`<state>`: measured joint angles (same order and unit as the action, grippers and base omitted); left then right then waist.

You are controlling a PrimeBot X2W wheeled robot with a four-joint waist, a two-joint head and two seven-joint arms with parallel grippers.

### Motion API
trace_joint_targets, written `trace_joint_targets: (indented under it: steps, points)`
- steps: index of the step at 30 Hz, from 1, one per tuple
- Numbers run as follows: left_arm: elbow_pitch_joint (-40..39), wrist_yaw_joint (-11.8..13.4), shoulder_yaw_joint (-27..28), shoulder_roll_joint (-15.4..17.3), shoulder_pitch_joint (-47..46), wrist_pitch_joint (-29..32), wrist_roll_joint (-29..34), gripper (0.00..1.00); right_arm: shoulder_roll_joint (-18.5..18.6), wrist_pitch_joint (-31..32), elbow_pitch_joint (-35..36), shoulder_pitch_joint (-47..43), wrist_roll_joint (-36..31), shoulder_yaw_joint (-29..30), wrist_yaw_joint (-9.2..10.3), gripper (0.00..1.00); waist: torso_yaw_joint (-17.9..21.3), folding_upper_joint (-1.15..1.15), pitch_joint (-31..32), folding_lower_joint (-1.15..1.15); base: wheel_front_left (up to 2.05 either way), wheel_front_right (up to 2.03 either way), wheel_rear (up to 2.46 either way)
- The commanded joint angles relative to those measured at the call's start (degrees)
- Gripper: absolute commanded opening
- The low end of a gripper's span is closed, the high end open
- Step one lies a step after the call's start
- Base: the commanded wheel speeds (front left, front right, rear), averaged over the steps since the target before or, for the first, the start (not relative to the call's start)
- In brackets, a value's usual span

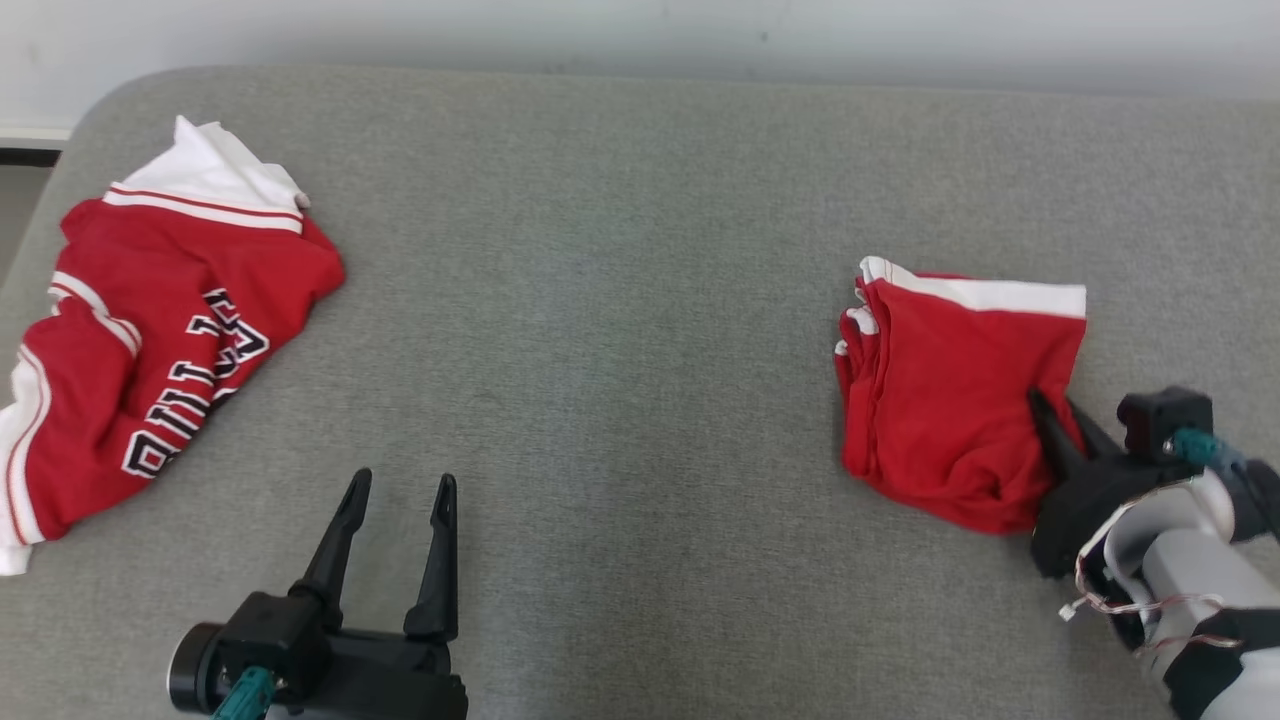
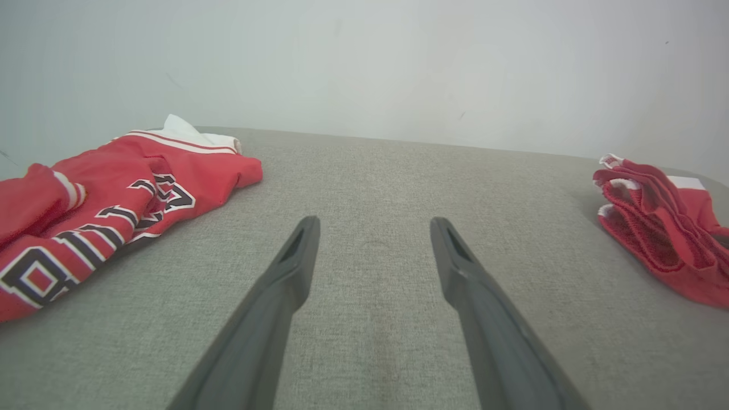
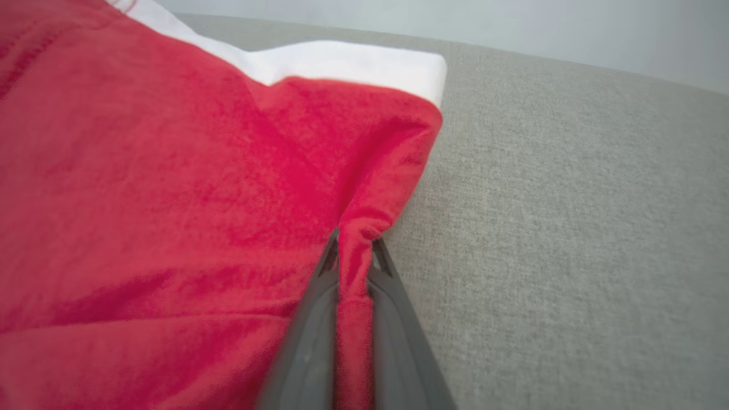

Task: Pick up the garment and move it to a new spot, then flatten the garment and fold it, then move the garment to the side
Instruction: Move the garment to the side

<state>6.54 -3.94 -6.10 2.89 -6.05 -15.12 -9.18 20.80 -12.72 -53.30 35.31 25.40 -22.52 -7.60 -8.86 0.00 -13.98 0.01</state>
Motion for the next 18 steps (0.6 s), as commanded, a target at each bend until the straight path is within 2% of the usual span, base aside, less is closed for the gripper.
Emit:
trace_joint_targets:
  steps: [1, 8, 18]
  points:
    - [-0.24, 0.04, -0.02, 0.01, -1.06, -0.03, -0.19, 1.0, 1.07, 0.38, 0.14, 0.79, 0.55, -0.68, 0.22, 0.0, 0.96, 0.0, -0.98, -0.01, 0.0, 0.0, 0.0]
    - [-1.61, -0.4, -1.26, 0.01, -4.72, -0.03, 0.41, 1.0, 9.54, 3.92, 5.36, 7.33, 1.89, -9.35, 0.2, 0.0, 4.51, 0.0, -6.87, -0.01, 0.0, 0.0, 0.0]
    - [-6.45, -0.19, -2.08, 0.06, -10.95, -0.04, 2.93, 1.0, 26.12, 8.1, 14.7, 17.52, 6.08, -17.68, 0.2, 0.0, 11.08, 0.0, -18.41, -0.01, 0.0, 0.0, 0.0]
